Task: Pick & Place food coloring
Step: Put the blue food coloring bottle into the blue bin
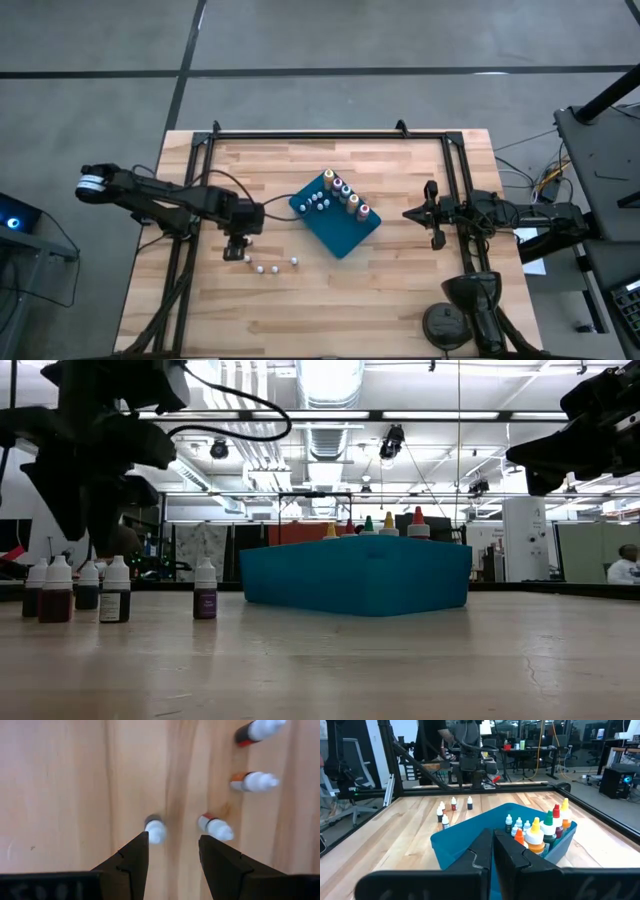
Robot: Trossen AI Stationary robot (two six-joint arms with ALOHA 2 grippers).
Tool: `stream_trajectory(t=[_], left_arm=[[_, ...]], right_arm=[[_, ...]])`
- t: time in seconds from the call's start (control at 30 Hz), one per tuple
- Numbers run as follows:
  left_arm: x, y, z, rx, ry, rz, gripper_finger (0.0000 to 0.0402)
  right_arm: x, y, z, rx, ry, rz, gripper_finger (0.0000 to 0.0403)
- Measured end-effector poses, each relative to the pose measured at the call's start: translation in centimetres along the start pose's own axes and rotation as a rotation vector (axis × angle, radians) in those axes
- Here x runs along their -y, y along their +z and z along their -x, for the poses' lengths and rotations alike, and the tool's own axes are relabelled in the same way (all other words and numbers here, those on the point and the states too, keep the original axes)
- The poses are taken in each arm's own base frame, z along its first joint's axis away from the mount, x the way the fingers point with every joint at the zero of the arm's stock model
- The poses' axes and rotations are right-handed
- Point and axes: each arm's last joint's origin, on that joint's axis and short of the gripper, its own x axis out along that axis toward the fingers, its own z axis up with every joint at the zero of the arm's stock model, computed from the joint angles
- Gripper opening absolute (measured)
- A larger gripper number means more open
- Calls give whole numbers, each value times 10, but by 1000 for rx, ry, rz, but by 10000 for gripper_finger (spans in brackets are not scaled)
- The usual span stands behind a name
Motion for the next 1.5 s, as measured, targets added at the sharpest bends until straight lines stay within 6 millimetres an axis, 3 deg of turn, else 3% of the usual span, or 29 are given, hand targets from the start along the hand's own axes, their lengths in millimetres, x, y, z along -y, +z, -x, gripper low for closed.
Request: stream_trajectory(t=[0.5, 0.87, 1.1, 1.5], left_arm=[[-3, -1, -6, 27, 82, 132, 145], [-3, -1, -6, 50, 77, 670, 145], [-3, -3, -7, 38, 86, 900, 145], [-5, 1, -22, -27, 130, 937, 145]], right_arm=[[0, 0, 0, 0, 0, 0, 9], [0, 0, 0, 0, 0, 1, 9], [0, 0, 0, 0, 0, 1, 9], [0, 0, 0, 0, 0, 0, 9]])
